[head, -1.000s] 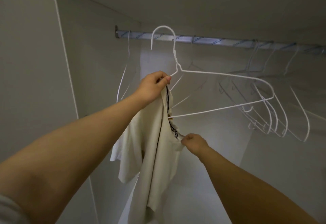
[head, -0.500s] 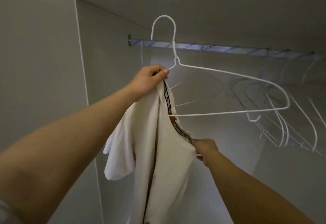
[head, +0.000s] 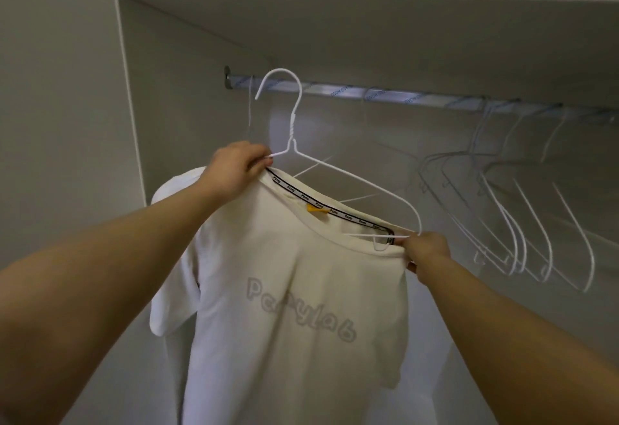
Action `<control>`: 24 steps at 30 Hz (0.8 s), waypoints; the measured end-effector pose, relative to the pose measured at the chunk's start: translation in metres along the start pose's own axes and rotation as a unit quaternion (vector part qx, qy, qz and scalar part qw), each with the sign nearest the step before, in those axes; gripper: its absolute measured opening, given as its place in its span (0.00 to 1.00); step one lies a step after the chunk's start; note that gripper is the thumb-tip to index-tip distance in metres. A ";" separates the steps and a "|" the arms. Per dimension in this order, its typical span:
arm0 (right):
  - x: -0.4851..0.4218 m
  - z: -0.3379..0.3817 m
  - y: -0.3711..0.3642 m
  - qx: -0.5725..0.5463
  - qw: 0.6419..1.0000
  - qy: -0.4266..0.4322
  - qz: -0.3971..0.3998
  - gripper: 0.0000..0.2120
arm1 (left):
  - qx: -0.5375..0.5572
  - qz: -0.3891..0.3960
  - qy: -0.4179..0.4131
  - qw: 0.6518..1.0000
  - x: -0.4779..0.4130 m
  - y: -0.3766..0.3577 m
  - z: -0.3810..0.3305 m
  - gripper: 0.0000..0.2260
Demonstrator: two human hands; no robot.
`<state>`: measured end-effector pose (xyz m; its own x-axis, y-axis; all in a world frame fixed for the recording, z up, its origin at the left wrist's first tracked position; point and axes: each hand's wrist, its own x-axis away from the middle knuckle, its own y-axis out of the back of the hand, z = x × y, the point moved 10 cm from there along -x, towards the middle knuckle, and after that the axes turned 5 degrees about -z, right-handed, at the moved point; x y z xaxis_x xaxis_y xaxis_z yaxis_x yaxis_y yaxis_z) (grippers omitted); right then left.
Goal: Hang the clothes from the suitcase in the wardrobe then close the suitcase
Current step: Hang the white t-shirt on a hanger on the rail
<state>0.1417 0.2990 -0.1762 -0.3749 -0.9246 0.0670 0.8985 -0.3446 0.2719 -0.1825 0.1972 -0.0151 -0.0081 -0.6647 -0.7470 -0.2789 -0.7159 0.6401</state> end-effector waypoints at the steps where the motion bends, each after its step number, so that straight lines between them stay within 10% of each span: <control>1: 0.003 0.002 0.004 0.008 1.000 0.006 -0.001 0.06 | -0.001 -0.007 -0.016 1.000 0.000 0.001 -0.004 0.13; 24: -0.005 0.006 0.020 0.057 0.997 0.021 -0.037 0.03 | 0.061 -0.021 -0.018 0.998 0.015 -0.001 -0.001 0.14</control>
<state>0.1600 0.2975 -0.1648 -0.4266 -0.9045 0.0036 0.8365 -0.3930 0.3818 -0.1813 0.1879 -0.0271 -0.0287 -0.6253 -0.7798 -0.3943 -0.7098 0.5837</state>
